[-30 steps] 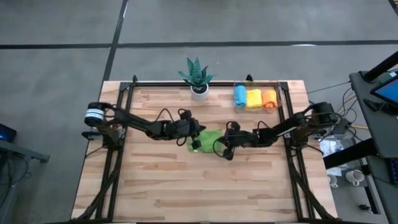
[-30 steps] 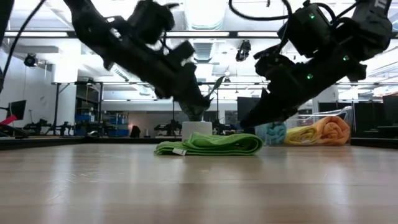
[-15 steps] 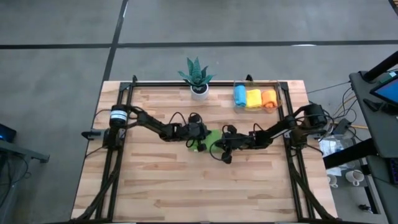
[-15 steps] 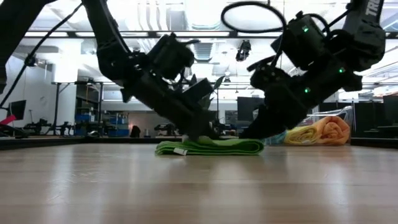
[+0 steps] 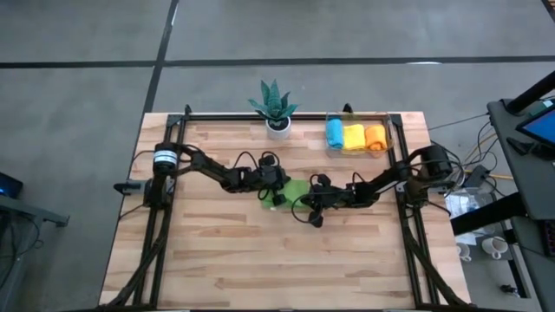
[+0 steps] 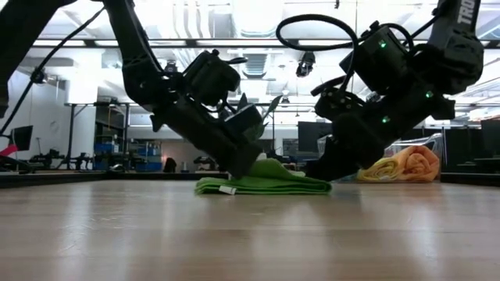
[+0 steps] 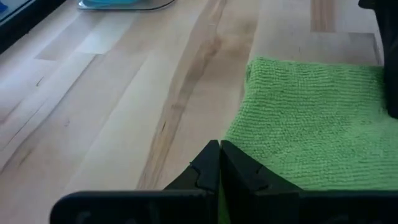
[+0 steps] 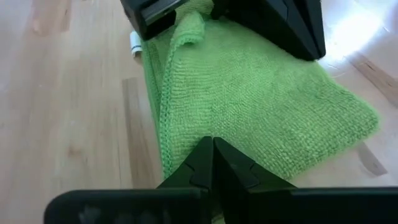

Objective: Roll microfiber towels into tight, uniform cylinder then place into a basket
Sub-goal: Roll the green microfiber cloth

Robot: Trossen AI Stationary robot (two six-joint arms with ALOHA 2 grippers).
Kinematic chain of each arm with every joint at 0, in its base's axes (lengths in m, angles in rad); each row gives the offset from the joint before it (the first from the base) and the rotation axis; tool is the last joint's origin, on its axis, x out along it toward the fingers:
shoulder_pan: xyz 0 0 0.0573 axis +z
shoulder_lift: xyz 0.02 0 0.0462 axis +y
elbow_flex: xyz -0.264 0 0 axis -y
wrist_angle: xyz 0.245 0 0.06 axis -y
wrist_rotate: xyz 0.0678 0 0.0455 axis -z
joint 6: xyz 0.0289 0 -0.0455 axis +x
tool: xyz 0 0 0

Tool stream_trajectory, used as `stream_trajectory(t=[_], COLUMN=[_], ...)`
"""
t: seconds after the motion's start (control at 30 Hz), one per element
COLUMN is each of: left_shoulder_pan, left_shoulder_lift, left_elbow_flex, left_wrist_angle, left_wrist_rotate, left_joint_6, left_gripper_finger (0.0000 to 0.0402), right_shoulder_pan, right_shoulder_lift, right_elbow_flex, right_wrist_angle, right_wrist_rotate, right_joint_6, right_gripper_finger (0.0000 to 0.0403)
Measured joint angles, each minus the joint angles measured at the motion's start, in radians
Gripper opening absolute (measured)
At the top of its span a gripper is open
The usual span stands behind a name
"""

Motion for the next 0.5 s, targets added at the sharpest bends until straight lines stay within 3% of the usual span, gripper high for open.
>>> stream_trajectory(t=[0.4,0.5], left_shoulder_pan=[-0.028,-0.060], left_shoulder_lift=[-0.192,-0.200], left_elbow_flex=[-0.030,-0.033], left_wrist_angle=[-0.069,-0.058], left_wrist_rotate=[-0.031,0.021], left_joint_6=[0.044,0.067], left_gripper_finger=[0.0000,0.0000], right_shoulder_pan=[0.001,0.001], right_shoulder_lift=[-0.042,-0.042], right_elbow_flex=[-0.008,-0.010], right_wrist_angle=[-0.036,-0.033], right_wrist_rotate=[-0.010,-0.007], right_joint_6=[0.000,0.000], right_gripper_finger=[0.0009,0.0009])
